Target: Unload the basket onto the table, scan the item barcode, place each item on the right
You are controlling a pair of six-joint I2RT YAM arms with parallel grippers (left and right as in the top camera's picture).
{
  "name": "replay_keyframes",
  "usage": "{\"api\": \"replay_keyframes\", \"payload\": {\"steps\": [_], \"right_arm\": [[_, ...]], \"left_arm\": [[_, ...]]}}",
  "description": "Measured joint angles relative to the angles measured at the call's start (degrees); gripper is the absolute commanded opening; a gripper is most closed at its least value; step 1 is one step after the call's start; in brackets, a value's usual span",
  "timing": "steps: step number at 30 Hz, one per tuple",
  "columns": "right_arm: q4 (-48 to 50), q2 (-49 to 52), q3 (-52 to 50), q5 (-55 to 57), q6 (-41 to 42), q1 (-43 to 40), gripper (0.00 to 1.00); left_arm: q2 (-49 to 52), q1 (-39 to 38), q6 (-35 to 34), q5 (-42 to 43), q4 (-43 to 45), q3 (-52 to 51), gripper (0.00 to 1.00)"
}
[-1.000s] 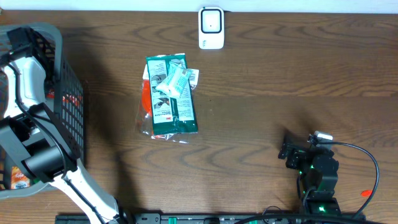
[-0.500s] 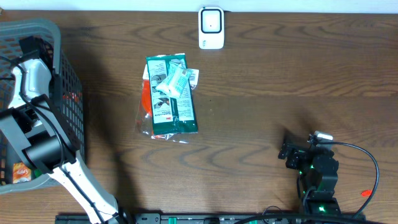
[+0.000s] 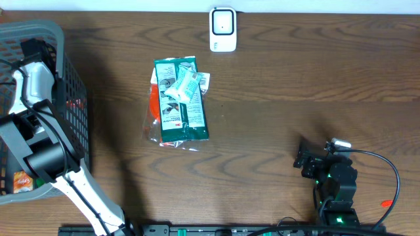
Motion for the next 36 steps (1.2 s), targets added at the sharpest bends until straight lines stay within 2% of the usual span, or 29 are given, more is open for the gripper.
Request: {"api": "replay_keyframes", "payload": {"steps": [3, 10, 15, 17, 36], "right_arm": [[0.0, 0.0, 0.0, 0.0, 0.0, 0.0, 0.99], [0.0, 0.0, 0.0, 0.0, 0.0, 0.0, 0.99], [0.0, 0.0, 0.0, 0.0, 0.0, 0.0, 0.99], [0.0, 0.0, 0.0, 0.0, 0.0, 0.0, 0.99], [0.1, 0.0, 0.0, 0.0, 0.0, 0.0, 0.99]], "left_arm": [[0.0, 0.0, -0.1, 0.3, -0.4, 0.0, 0.48], [0.0, 0.0, 0.0, 0.6, -0.9, 0.0, 0.37], [-0.2, 0.0, 0.0, 0.9, -1.2, -0.1, 0.19], [-0.4, 0.0, 0.0, 1.0, -1.3, -0.2, 0.08], [-8.0, 0.0, 0.2, 1.5, -1.7, -1.2, 0.08]]}}
